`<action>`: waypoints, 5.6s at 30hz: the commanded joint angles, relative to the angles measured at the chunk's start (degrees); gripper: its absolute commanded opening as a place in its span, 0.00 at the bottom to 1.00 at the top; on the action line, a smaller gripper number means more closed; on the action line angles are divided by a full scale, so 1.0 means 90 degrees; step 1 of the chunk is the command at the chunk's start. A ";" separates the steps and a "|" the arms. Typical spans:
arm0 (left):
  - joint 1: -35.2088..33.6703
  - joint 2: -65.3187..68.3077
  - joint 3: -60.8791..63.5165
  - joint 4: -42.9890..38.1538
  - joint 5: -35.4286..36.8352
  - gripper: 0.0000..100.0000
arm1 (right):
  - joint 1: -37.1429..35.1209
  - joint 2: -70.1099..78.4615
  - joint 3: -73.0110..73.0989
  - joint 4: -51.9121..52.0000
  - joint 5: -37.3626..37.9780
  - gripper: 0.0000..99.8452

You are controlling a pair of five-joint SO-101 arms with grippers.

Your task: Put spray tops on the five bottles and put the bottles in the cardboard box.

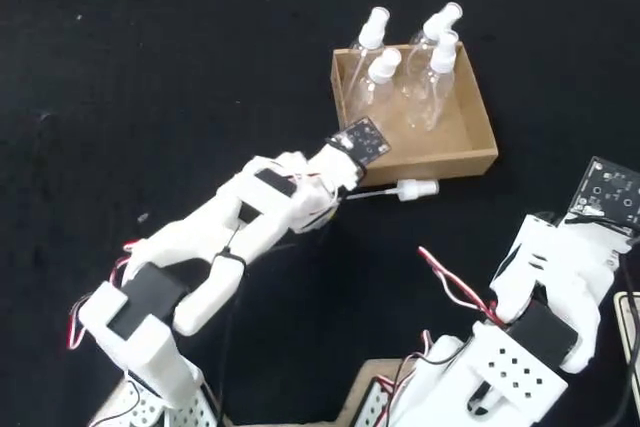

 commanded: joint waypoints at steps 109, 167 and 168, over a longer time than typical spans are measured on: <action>-0.1431 0.1631 -0.3267 0.5451 -0.1553 0.16 | -0.0772 -0.0181 0.0161 -0.0039 0.0000 0.16; -0.2349 -0.7922 -0.0640 0.1231 0.5011 0.11 | -0.8381 -0.2808 0.2242 -0.2168 -0.1426 0.15; -0.2212 -0.7922 -0.0669 0.1192 0.5070 0.11 | -0.8420 -0.3043 0.2359 -0.2168 -0.1426 0.15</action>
